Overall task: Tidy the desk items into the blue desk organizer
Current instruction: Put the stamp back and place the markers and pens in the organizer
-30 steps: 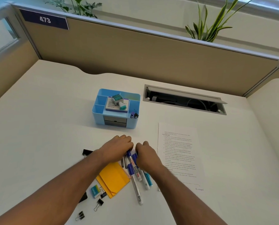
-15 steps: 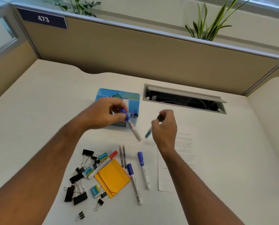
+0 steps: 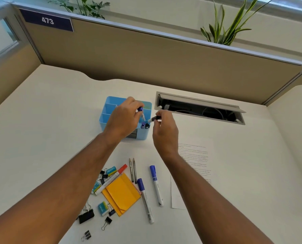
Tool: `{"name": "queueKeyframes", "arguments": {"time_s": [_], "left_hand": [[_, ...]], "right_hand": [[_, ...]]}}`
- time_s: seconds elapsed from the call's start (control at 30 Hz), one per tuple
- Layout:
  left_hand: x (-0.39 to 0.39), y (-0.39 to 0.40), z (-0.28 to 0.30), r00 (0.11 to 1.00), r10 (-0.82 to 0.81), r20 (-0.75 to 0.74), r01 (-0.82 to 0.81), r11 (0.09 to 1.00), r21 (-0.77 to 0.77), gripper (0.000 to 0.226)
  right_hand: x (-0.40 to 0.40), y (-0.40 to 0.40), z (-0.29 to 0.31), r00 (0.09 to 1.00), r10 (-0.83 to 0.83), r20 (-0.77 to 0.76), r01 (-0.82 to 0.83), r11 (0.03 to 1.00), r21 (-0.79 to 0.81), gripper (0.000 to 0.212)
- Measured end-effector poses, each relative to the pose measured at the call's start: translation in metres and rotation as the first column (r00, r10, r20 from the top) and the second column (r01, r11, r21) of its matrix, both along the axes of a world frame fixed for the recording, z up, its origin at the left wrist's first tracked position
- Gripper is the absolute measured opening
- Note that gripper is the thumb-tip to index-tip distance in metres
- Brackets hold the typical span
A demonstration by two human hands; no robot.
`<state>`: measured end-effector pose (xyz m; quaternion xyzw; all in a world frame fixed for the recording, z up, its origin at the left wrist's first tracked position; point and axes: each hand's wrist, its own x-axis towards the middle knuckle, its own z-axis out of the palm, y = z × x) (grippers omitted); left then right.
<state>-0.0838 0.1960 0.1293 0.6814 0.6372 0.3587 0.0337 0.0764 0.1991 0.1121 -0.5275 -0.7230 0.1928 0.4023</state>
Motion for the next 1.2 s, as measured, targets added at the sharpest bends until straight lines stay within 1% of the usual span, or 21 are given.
{"name": "queueKeyframes", "arguments": {"time_s": [0.13,0.23,0.3,0.37,0.43,0.47,0.5,0.53,0.57,0.6,0.63,0.67,0.7,0.77,0.9,1.03,1.2], "left_hand": [[0.009,-0.001,-0.006,0.999,0.051,-0.013,-0.052,0.992,-0.113,0.031],[0.014,-0.006,-0.007,0.997,0.071,-0.01,-0.072,0.98,-0.187,0.035],[0.016,-0.012,-0.01,0.996,0.093,0.012,-0.088,0.976,-0.2,0.038],[0.016,-0.024,-0.016,0.993,0.09,0.075,-0.078,0.986,-0.149,0.031],[0.017,-0.04,-0.028,0.995,-0.017,0.102,0.028,0.994,-0.107,0.021],[0.017,-0.049,-0.036,0.992,-0.097,0.081,0.107,0.987,-0.123,0.019],[0.018,-0.057,-0.044,0.982,-0.182,0.053,0.189,0.965,-0.181,0.018],[0.02,-0.064,-0.051,0.965,-0.259,0.026,0.256,0.925,-0.281,0.017],[0.023,-0.071,-0.059,0.944,-0.33,0.002,0.302,0.862,-0.406,0.018],[0.026,-0.077,-0.066,0.917,-0.399,-0.024,0.327,0.782,-0.531,0.019],[0.03,-0.082,-0.073,0.884,-0.466,-0.041,0.338,0.698,-0.632,0.022],[0.033,-0.086,-0.079,0.849,-0.526,-0.05,0.349,0.63,-0.693,0.024],[0.035,-0.089,-0.083,0.819,-0.572,-0.053,0.363,0.587,-0.723,0.027],[0.037,-0.093,-0.088,0.78,-0.623,-0.059,0.389,0.557,-0.733,0.027],[0.038,-0.093,-0.087,0.716,-0.686,-0.125,0.401,0.552,-0.731,0.025],[0.039,-0.093,-0.084,0.698,-0.7,-0.153,0.399,0.557,-0.729,0.024],[0.038,-0.09,-0.085,0.655,-0.731,-0.191,0.406,0.553,-0.728,0.018]], "right_hand": [[0.001,0.001,-0.003,0.988,0.082,0.129,-0.083,0.996,0.008,0.023],[0.003,0.001,-0.004,0.966,0.15,0.21,-0.146,0.989,-0.036,0.035],[0.006,-0.001,-0.007,0.955,0.166,0.245,-0.158,0.986,-0.05,0.043],[0.011,-0.004,-0.011,0.969,0.127,0.214,-0.112,0.99,-0.081,0.042],[0.018,-0.007,-0.02,0.98,0.033,0.198,-0.007,0.991,-0.134,0.032],[0.021,-0.007,-0.026,0.972,-0.005,0.233,0.048,0.983,-0.179,0.025],[0.024,-0.007,-0.034,0.953,-0.012,0.302,0.091,0.964,-0.251,0.019],[0.026,-0.007,-0.041,0.92,0.026,0.391,0.121,0.931,-0.345,0.017],[0.028,-0.008,-0.047,0.873,0.108,0.476,0.135,0.884,-0.448,0.021],[0.03,-0.01,-0.053,0.821,0.212,0.529,0.136,0.829,-0.543,0.028],[0.032,-0.013,-0.058,0.78,0.3,0.549,0.132,0.779,-0.613,0.033],[0.033,-0.016,-0.061,0.756,0.355,0.55,0.129,0.743,-0.657,0.036],[0.033,-0.02,-0.063,0.742,0.384,0.55,0.127,0.724,-0.678,0.036],[0.033,-0.026,-0.066,0.717,0.409,0.564,0.127,0.72,-0.683,0.038],[0.031,-0.038,-0.07,0.68,0.404,0.612,0.141,0.747,-0.65,0.038],[0.029,-0.046,-0.072,0.712,0.365,0.6,0.143,0.762,-0.632,0.031],[0.031,-0.047,-0.071,0.746,0.334,0.576,0.14,0.767,-0.626,0.018]]}}
